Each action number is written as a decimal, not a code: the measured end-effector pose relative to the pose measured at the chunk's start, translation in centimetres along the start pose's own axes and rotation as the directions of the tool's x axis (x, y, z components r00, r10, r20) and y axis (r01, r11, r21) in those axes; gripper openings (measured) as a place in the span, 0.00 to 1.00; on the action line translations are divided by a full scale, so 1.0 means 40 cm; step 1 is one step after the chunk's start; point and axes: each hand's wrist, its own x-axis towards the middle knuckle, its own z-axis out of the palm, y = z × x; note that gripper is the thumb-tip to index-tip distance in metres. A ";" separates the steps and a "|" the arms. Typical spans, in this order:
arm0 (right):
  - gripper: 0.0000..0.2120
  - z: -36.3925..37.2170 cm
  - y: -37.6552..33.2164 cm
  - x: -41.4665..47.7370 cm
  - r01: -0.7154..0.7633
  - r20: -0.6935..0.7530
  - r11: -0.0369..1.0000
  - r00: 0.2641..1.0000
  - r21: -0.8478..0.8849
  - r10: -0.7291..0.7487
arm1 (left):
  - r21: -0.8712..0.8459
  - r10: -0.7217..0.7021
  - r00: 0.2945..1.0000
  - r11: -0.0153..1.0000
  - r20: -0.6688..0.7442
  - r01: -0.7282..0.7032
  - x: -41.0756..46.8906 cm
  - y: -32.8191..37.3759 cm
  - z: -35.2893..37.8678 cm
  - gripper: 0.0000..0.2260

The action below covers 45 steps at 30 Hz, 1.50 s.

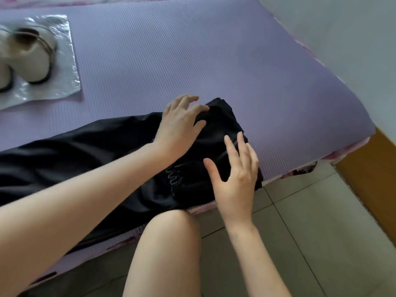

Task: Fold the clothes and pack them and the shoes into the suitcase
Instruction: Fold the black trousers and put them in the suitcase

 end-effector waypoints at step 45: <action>0.23 0.356 -0.702 -0.406 0.155 0.787 0.983 0.591 0.103 -0.176 | -0.668 -0.945 0.325 0.221 0.033 0.711 -0.917 -0.617 -0.458 0.17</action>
